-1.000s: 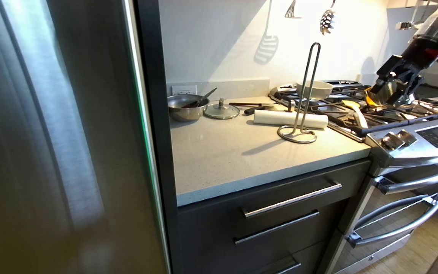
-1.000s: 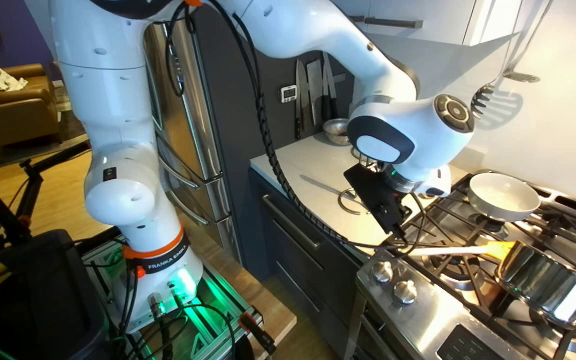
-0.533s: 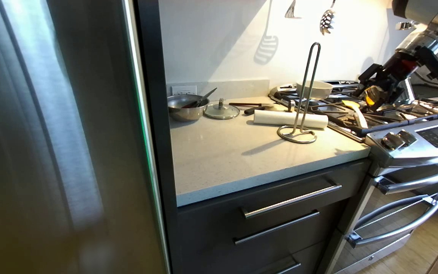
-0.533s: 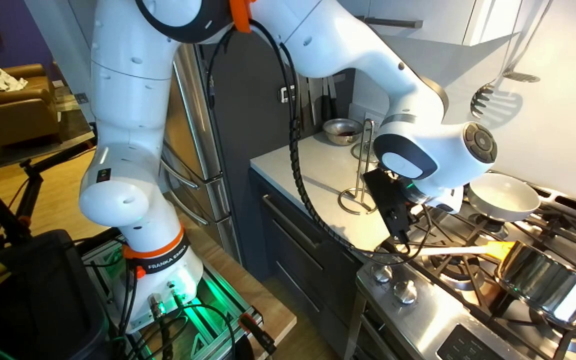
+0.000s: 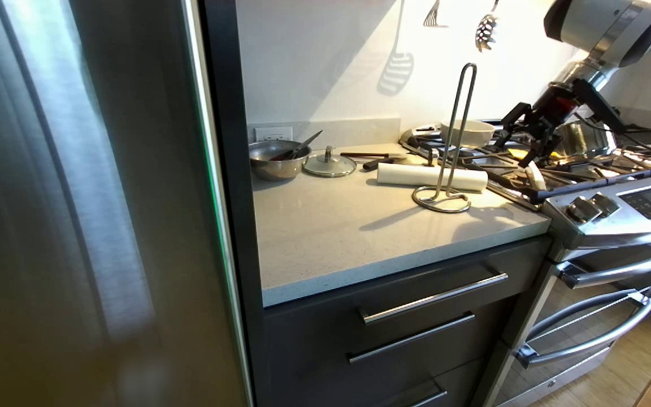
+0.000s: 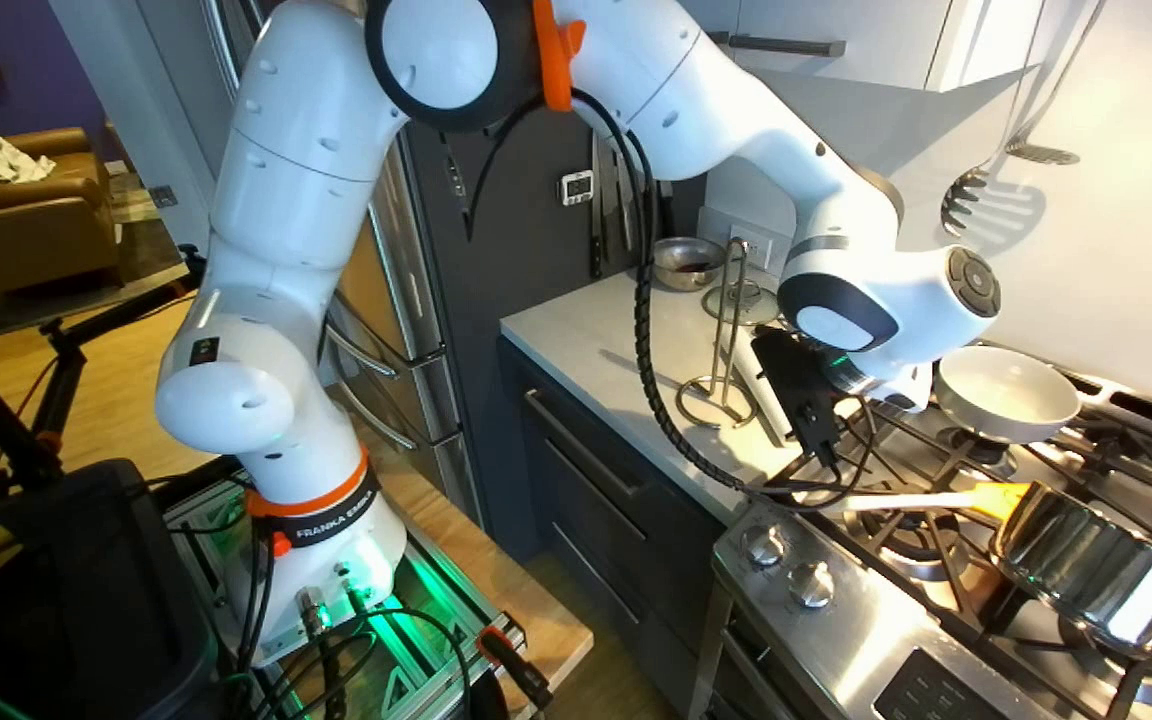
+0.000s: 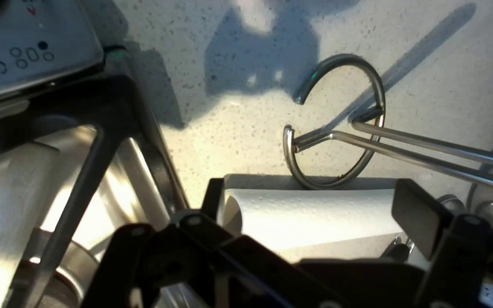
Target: Put the paper towel roll on the silver stand
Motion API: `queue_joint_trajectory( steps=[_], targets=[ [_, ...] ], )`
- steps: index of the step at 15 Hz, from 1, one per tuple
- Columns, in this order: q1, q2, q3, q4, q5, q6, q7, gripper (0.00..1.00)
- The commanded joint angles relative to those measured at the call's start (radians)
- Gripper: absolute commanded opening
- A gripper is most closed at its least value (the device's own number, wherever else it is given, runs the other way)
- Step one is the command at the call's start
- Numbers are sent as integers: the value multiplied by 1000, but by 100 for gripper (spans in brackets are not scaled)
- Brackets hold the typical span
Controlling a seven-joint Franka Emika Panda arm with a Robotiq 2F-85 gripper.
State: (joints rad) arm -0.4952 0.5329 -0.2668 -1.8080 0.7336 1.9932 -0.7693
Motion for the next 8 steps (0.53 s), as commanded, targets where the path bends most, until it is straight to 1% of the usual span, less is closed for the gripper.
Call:
queue_joint_trajectory(
  steps=[1,8],
  targets=[
    [-40,70,39,76,-1,-24,24,100],
    [-58,119,75,119,14,0,11,100]
  ],
)
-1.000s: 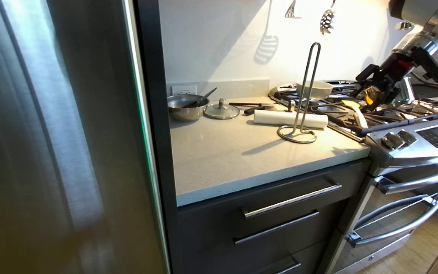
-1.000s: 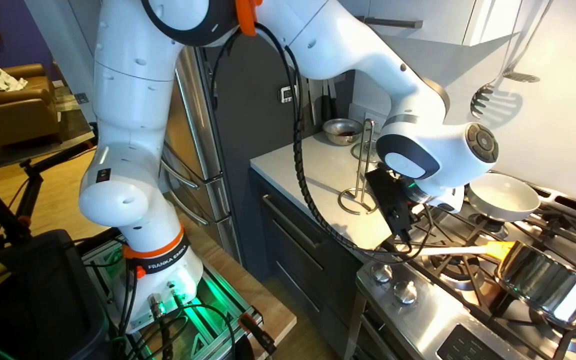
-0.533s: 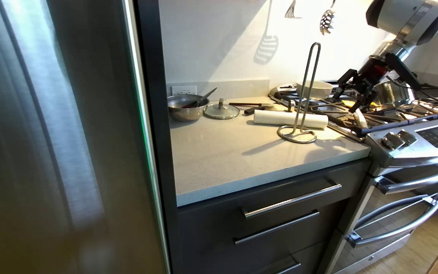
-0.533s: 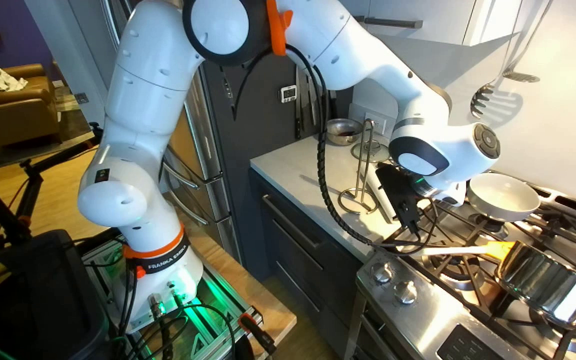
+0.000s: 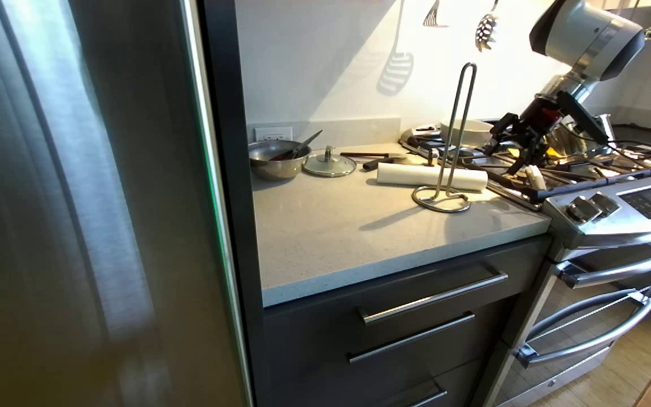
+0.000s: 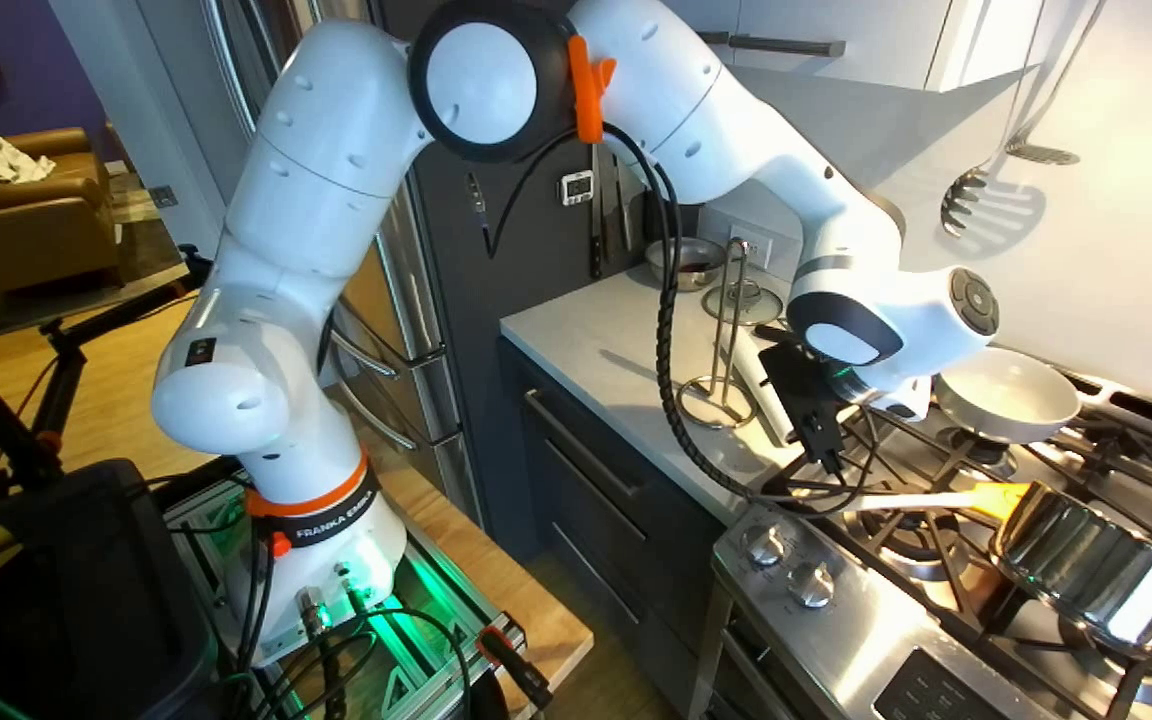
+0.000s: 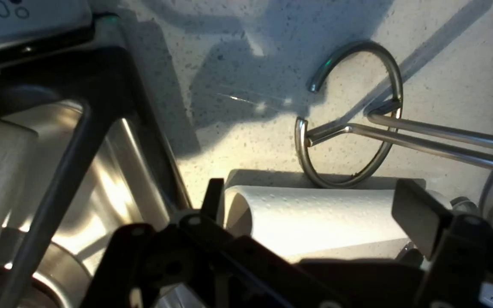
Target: Put the paper towel roll on the silver stand
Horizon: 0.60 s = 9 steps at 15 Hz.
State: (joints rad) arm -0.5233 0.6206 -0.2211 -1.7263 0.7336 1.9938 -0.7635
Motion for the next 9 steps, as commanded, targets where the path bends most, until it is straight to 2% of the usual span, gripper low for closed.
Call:
queue_joint_trajectory(
  steps=[1,9],
  targets=[
    [-28,34,33,40,15,7,6,100],
    [-14,60,52,55,-1,63,18,100]
  ],
)
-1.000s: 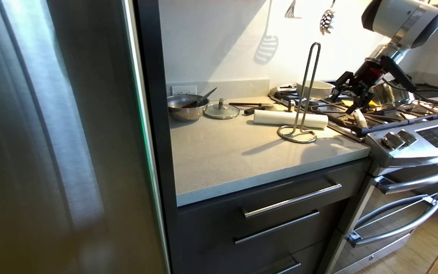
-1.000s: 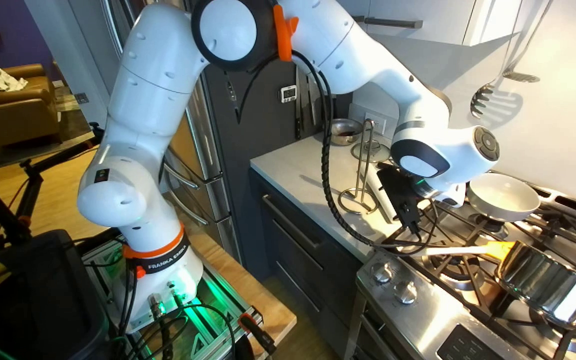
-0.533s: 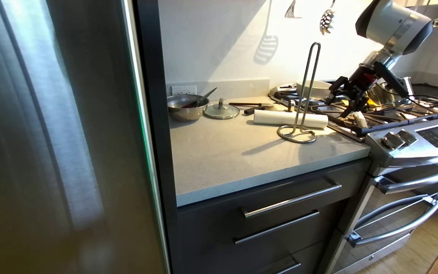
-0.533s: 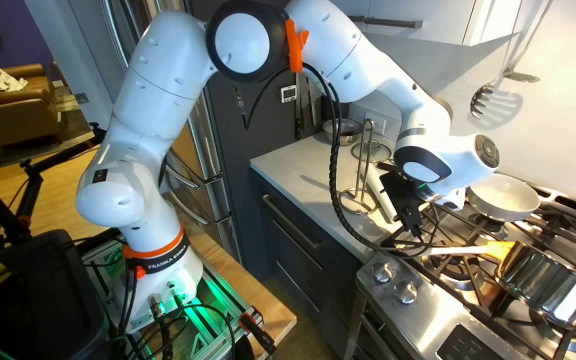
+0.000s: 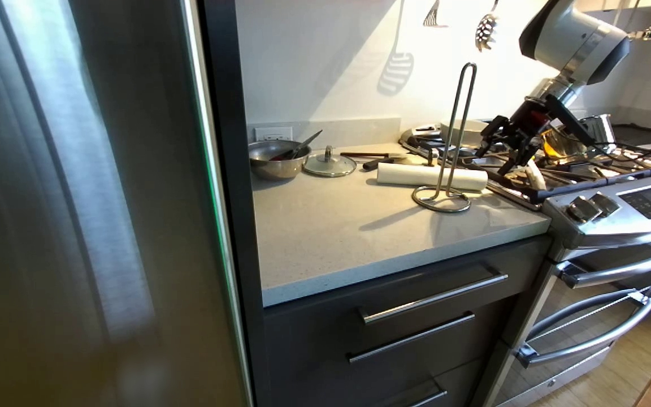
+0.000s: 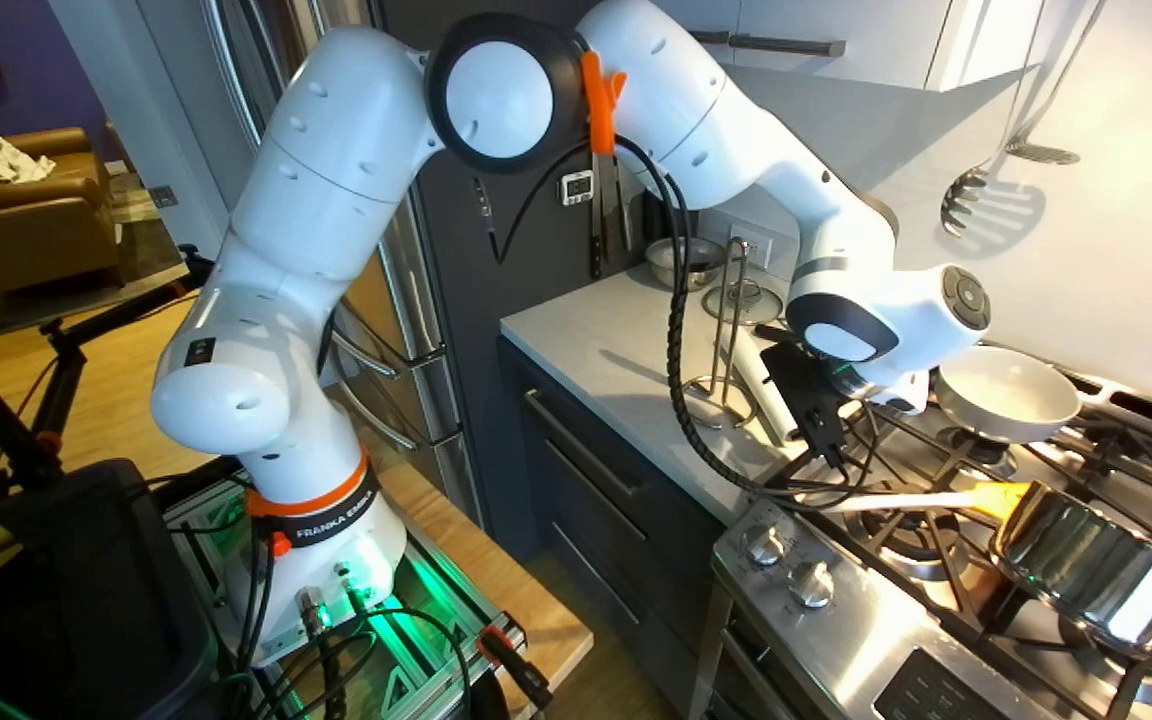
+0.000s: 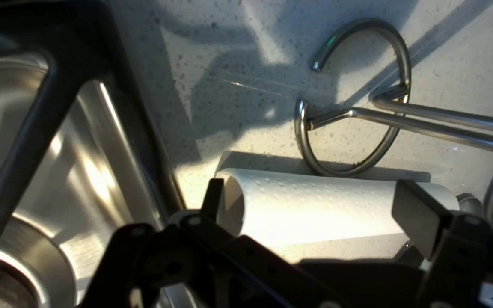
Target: Put the paper towel roll on the silver stand
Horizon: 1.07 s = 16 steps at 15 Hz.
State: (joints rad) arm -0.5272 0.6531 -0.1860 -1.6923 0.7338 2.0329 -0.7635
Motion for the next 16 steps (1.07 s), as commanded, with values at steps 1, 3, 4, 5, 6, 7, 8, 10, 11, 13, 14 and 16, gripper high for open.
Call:
queue_joint_trajectory(
  steps=[1,3,4,5,6,7,8,10,11,13,14,16],
  targets=[
    [-10,30,20,22,-2,29,19,100],
    [-12,35,24,24,1,40,18,100],
    [-13,38,28,25,4,49,16,100],
    [-15,41,30,26,6,52,15,100],
    [-16,45,33,27,9,57,13,100],
    [-17,48,36,28,10,62,12,100],
    [-17,51,39,29,12,68,12,100],
    [-21,56,47,32,18,78,7,100],
    [-23,58,51,34,22,83,4,100],
    [-26,62,58,37,30,85,1,100],
    [-27,65,61,39,38,87,0,100],
    [-32,72,66,42,54,79,-4,100]
  ],
)
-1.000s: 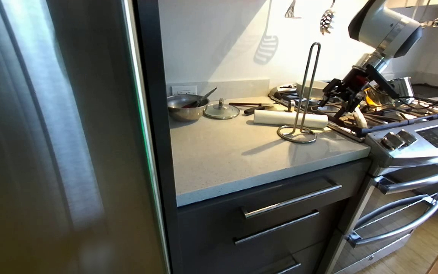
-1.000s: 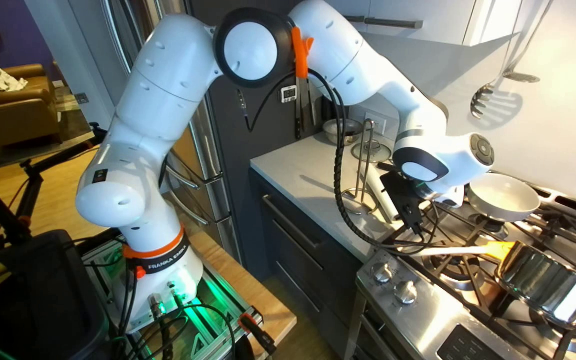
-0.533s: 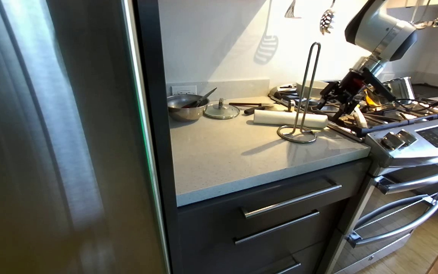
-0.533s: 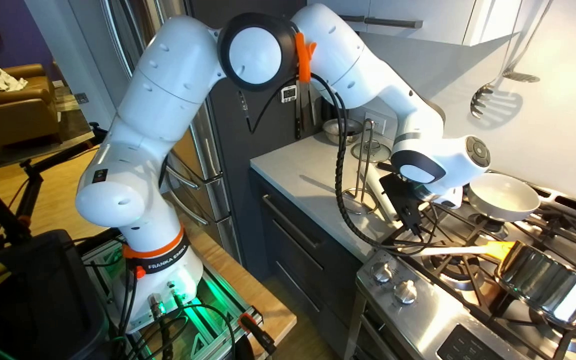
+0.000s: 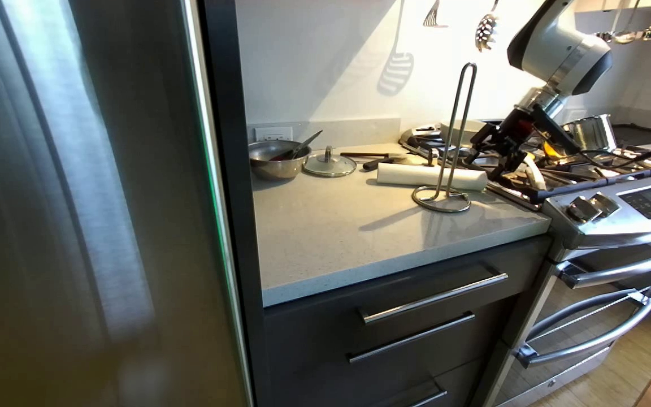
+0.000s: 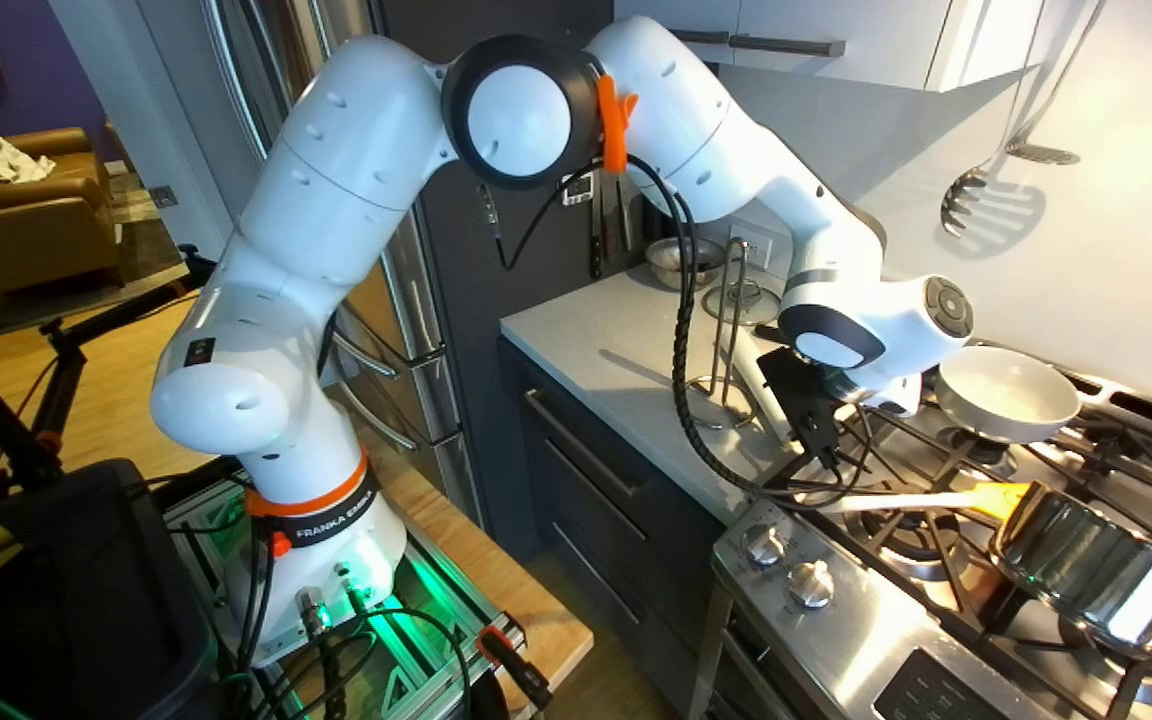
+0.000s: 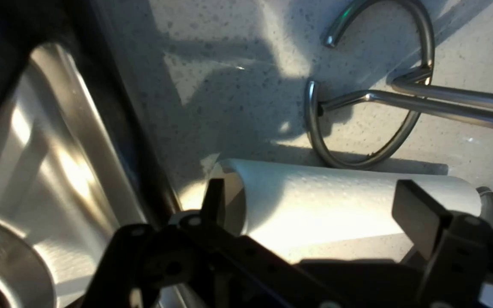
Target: Put the paper towel roll on the silver stand
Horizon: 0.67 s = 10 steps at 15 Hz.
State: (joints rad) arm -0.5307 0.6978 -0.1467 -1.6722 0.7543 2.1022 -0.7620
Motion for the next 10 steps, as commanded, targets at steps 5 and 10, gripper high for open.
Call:
queue_joint_trajectory(
  steps=[5,10],
  targets=[
    [-34,41,31,30,55,9,-9,70],
    [-44,20,29,31,67,13,-22,31]
  ],
)
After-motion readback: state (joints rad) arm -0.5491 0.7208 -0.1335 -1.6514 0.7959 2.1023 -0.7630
